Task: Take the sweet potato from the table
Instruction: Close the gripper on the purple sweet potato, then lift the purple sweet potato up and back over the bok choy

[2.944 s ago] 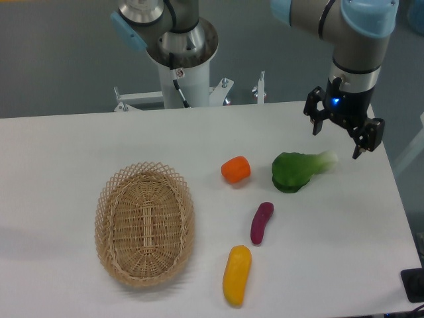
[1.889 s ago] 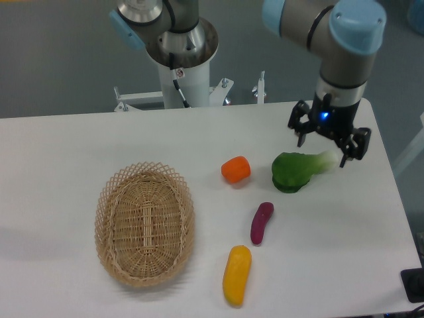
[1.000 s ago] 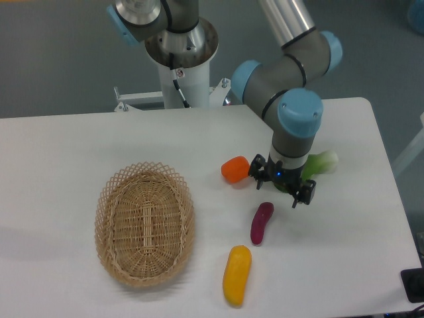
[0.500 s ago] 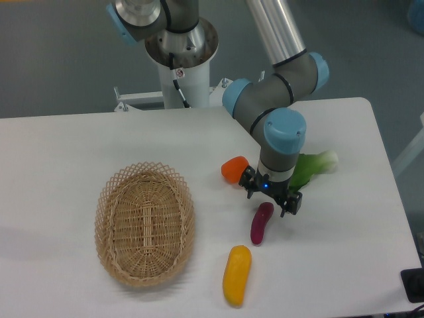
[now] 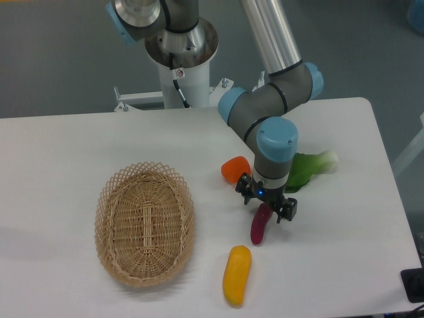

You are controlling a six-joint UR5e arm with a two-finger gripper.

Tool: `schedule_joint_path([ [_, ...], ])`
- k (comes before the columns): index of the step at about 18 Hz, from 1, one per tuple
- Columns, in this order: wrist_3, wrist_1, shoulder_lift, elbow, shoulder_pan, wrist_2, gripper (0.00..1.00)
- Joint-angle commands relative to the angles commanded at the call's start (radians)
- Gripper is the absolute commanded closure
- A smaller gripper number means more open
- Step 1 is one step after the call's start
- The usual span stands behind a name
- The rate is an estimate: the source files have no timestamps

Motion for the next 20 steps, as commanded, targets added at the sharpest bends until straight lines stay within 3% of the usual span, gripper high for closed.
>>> schedule_joint_path([
  [5, 0.005, 0.003, 0.002, 0.003, 0.0, -0.002, 0.5],
  [9, 0.011, 0.005, 0.005, 0.005, 0.0, 0.0, 0.63],
  [13, 0.023, 0.0, 0.02, 0.021, 0.003, -0.002, 0.67],
  [17, 0.092, -0.032, 0.118, 0.034, 0.018, -0.008, 0.67],
  [20, 0.115, -0.118, 0.163, 0.084, 0.026, -0.011, 0.67],
])
